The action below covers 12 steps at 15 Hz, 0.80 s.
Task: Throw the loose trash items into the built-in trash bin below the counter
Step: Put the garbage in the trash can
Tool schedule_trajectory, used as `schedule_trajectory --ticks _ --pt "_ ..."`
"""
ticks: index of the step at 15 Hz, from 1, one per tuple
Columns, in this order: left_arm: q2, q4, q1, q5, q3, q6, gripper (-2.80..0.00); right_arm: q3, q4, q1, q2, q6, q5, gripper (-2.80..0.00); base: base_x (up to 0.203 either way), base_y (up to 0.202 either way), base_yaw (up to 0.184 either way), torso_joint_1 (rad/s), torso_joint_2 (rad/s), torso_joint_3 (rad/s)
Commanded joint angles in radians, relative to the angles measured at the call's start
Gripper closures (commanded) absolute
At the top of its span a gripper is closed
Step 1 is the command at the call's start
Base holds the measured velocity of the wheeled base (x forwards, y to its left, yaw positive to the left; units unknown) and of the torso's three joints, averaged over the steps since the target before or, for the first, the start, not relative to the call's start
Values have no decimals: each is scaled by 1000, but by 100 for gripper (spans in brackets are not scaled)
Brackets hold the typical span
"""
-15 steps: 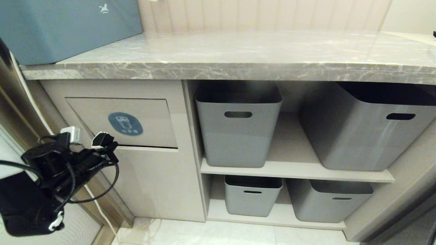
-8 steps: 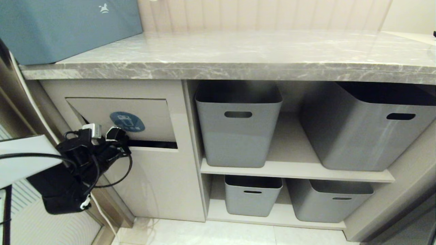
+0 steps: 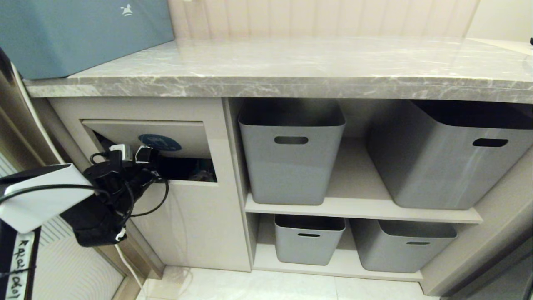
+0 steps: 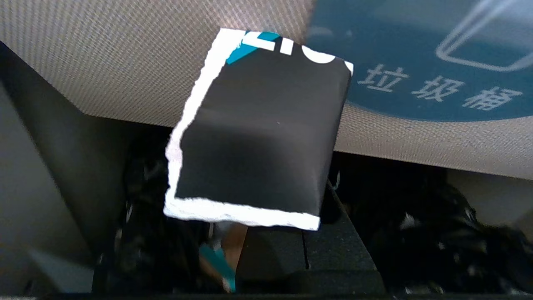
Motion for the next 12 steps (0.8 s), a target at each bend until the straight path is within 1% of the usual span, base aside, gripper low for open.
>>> schedule_trajectory --ticks 1,3,7,8,12 --pt "12 9 2 -1 -37 -1 0 2 0 0 1 0 0 0 0 0 0 0 0 0" --pt "16 38 1 -3 -66 -1 0 2 0 0 1 0 0 0 0 0 0 0 0 0" --pt "16 52 0 -11 -67 -1 0 2 0 0 1 0 0 0 0 0 0 0 0 0" --pt "15 52 0 -17 -67 -1 -280 2 0 0 1 0 0 0 0 0 0 0 0 0" --pt "10 60 0 -15 -67 -3 -280 2 0 0 1 0 0 0 0 0 0 0 0 0"
